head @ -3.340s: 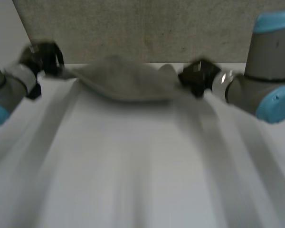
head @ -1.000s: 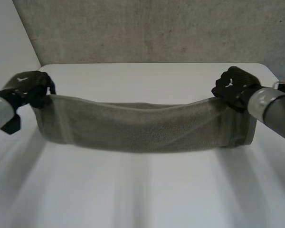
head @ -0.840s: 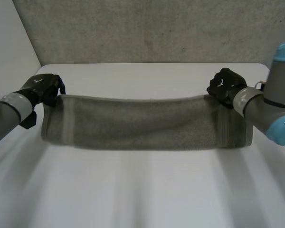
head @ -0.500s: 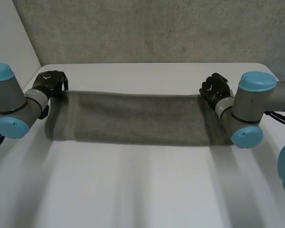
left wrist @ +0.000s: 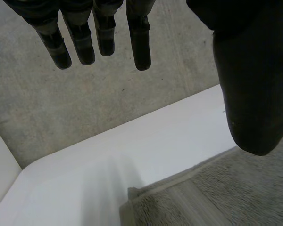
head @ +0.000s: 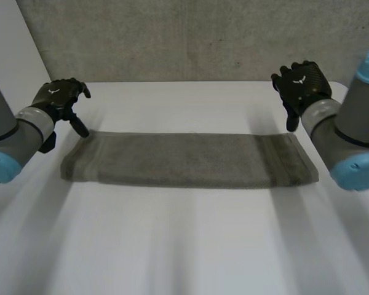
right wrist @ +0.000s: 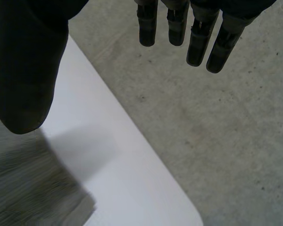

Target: Fold the towel.

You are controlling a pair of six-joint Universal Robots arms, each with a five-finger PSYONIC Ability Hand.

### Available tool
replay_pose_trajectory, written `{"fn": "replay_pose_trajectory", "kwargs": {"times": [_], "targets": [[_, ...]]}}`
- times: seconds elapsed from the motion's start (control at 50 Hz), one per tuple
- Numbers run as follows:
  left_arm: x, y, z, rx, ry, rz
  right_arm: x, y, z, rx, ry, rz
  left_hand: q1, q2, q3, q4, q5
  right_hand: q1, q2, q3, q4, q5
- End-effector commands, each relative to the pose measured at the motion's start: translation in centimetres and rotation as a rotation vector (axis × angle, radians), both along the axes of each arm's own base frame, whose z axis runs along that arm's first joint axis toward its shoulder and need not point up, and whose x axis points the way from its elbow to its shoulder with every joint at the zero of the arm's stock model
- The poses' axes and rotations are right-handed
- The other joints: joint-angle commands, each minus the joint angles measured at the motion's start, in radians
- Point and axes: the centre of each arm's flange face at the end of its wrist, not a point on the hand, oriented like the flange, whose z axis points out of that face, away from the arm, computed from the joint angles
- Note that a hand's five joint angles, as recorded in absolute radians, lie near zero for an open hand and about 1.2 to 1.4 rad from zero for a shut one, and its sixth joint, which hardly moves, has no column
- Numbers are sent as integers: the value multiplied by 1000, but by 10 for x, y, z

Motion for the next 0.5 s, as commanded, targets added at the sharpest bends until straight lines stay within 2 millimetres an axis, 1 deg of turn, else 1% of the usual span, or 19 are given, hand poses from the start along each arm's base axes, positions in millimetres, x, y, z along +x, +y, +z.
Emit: {"fn": "replay_pose_trajectory", "kwargs": {"times": [0.02, 0.04, 0.08, 0.1, 0.14, 0.16, 0.18, 0.2, 0.22, 0.24, 0.26, 0.3, 0.32, 0.36, 0.42, 0.46, 0.5], "targets": [[5, 31, 2, 17, -1, 4, -19, 45, -19, 164, 66, 1, -74, -67, -72, -75, -49, -55, -71, -73, -84, -60], [5, 31, 2, 18, -1, 4, -19, 45, -19, 165, 66, 1, -74, -67, -72, -75, -49, -55, -71, -73, -84, -60], [3, 41, -9, 38, -6, -2, -24, 57, -36, 260, 95, 1, -74, -67, -72, -75, -49, -55, -71, -73, -84, -60], [3, 41, -9, 38, -6, -2, -24, 57, -36, 261, 95, 1, -74, -67, -72, -75, -49, -55, -71, -73, -84, -60], [2, 47, -19, 52, -7, -2, -33, 58, -52, 313, 111, -21, -74, -67, -72, -75, -49, -34, -50, -52, -63, -39], [2, 47, -19, 52, -7, -2, -33, 58, -52, 313, 111, -21, -74, -67, -72, -75, -49, -33, -49, -51, -62, -38], [3, 50, -25, 59, -6, 0, -39, 54, -63, 336, 111, -35, -74, -67, -72, -75, -49, 25, 10, 7, -4, 20], [3, 50, -25, 59, -6, 0, -44, 49, -75, 351, 110, -44, -74, -67, -72, -75, -49, 38, 22, 19, 8, 33], [3, 52, -30, 53, -6, -2, -44, 48, -75, 351, 110, -44, -74, -67, -72, -75, -49, 38, 22, 19, 8, 33], [3, 53, -33, 40, -5, -2, -46, 44, -86, 354, 108, -45, -74, -67, -72, -75, -49, 52, 36, 34, 23, 47], [3, 53, -33, 40, -5, -2, -46, 44, -86, 354, 108, -45, -74, -67, -72, -75, -49, 52, 37, 34, 23, 47], [3, 51, -37, -1, 0, 1, -46, 37, -103, 342, 99, -39, -74, -67, -72, -75, -49, 114, 98, 95, 84, 109], [3, 51, -37, -1, 0, 1, -46, 37, -103, 342, 99, -39, -74, -67, -72, -75, -49, 114, 98, 96, 84, 109], [4, 50, -37, -17, 3, 6, -46, 28, -117, 316, 92, -43, -74, -67, -72, -75, -49, 181, 165, 163, 152, 176], [8, 49, -39, -27, 5, 18, -48, 24, -121, 303, 86, -50, -74, -67, -72, -75, -49, 202, 186, 184, 173, 197], [8, 51, -40, -24, 4, 23, -54, 15, -126, 277, 76, -70, -74, -67, -72, -75, -49, 272, 256, 254, 243, 267], [8, 52, -41, -21, 4, 23, -56, 11, -127, 262, 72, -76, -74, -67, -72, -75, -49, 316, 300, 298, 287, 311]]}}
